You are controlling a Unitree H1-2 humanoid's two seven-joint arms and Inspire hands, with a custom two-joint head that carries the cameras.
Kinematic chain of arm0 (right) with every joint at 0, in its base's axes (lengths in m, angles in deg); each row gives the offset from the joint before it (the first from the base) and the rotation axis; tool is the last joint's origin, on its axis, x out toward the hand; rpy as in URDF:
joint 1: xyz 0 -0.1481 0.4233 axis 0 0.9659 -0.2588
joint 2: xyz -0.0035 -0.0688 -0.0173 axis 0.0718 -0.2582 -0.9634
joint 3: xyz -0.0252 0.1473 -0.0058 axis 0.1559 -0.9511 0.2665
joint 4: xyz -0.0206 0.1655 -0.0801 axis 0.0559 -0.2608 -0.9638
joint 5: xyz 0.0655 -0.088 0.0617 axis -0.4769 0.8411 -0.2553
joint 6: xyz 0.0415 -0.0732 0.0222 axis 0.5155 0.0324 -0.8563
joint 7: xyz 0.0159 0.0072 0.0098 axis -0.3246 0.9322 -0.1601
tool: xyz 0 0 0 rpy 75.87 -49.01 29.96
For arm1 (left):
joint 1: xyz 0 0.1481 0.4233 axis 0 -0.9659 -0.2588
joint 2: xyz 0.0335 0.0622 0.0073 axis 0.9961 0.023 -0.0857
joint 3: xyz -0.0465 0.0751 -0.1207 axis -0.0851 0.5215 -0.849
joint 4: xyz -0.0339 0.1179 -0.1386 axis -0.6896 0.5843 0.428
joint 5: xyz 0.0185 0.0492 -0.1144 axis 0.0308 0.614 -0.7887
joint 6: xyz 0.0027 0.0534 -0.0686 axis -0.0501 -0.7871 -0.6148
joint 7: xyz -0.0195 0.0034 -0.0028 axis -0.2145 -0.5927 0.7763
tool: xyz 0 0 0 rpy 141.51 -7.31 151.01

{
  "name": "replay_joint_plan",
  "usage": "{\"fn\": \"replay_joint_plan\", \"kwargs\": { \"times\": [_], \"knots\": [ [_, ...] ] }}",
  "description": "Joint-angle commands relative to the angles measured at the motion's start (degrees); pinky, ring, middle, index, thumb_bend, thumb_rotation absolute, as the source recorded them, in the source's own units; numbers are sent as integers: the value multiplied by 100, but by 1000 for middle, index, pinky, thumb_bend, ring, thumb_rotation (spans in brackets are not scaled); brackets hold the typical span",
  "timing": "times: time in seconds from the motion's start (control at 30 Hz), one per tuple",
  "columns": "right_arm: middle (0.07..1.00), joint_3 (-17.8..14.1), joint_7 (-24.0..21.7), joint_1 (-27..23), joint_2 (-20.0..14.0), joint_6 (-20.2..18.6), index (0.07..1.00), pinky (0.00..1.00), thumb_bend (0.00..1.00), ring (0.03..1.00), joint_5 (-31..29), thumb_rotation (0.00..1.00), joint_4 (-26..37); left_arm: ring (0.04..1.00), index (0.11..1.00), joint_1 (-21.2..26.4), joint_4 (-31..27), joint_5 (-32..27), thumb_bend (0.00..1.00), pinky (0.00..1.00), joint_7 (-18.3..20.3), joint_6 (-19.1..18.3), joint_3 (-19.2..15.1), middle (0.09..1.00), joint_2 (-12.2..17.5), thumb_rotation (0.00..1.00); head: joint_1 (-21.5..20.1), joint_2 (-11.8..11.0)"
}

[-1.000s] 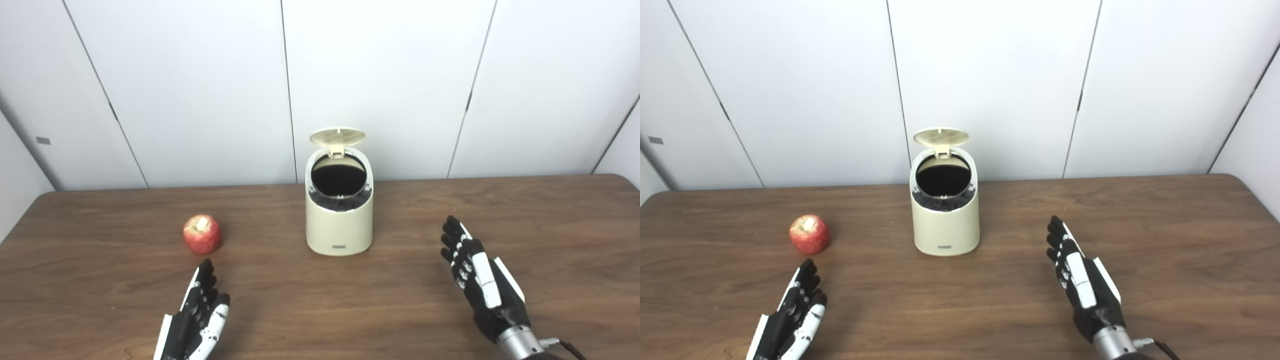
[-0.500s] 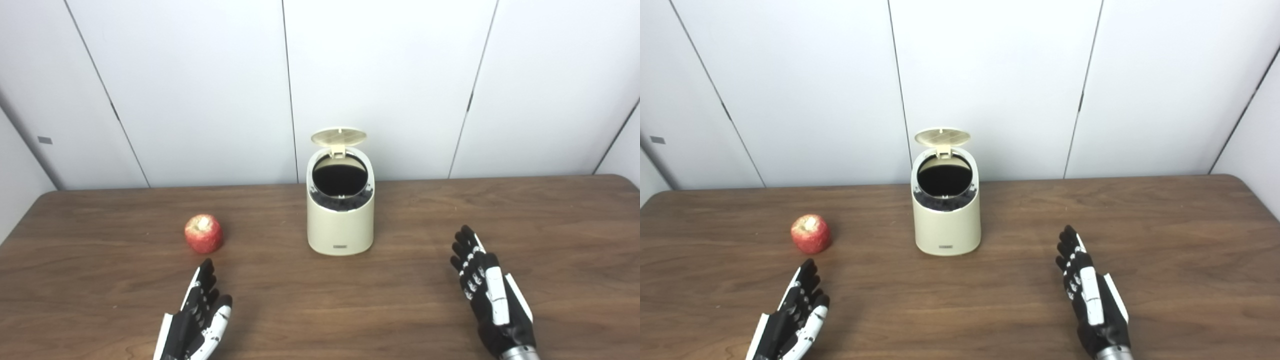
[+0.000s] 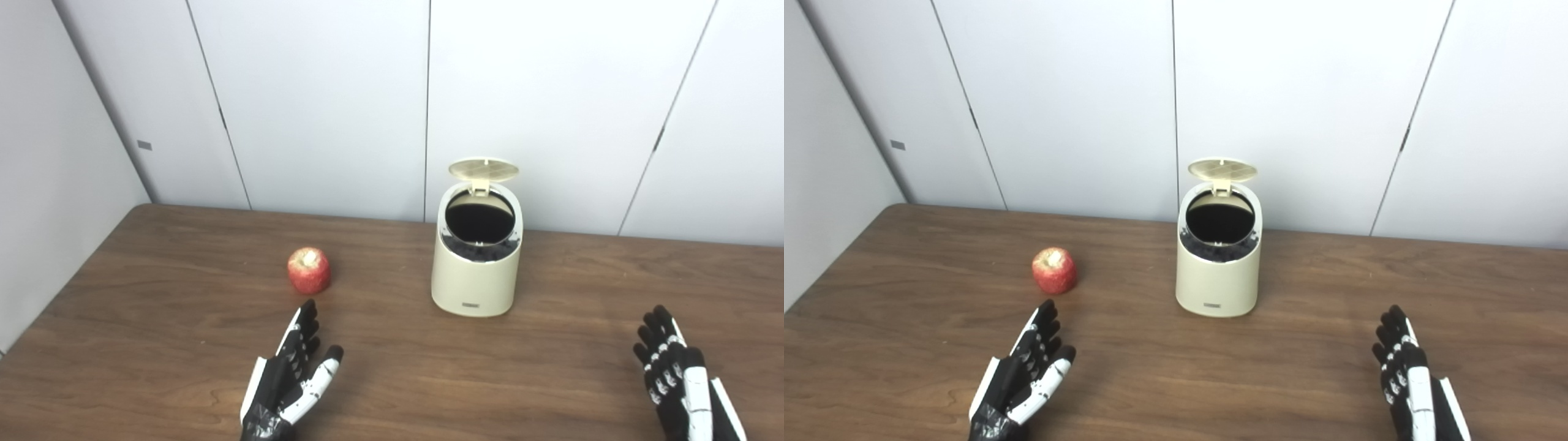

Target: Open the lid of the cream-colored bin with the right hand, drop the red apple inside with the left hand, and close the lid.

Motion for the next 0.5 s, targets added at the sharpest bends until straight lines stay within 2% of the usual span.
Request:
{"fn": "replay_joint_plan", "kwargs": {
  "times": [0.0, 0.13, 0.27, 0.37, 0.47],
  "knots": [
    [1000, -15, 13, -80, -53, -2, 1000, 1000, 621, 1000, -58, 981, 270, 992, 1000, -161, -334, 252, 593, 994, -114, 26, 50, 997, -89, 281, 80, 4],
    [1000, -21, -30, -59, -101, -208, 1000, 1000, 635, 1000, -127, 995, 425, 985, 999, -76, -550, 442, 645, 975, -302, -143, 14, 990, -166, 143, 229, -3],
    [1000, -45, -53, -56, -165, -331, 1000, 1000, 663, 1000, -211, 986, 551, 941, 975, 106, -822, 1527, 729, 953, -675, -717, 17, 951, -125, 229, 316, -3],
    [985, -61, -143, -66, -246, -275, 993, 1000, 683, 1000, -353, 970, 531, 935, 972, 313, -954, 1676, 745, 937, -693, -996, -81, 952, -38, 211, 380, 1],
    [962, -56, -202, -99, -307, -196, 973, 975, 682, 980, -409, 955, 495, 891, 950, 568, -1087, 1928, 802, 845, -758, -1391, -223, 925, 31, 215, 407, 7]
  ]
}}
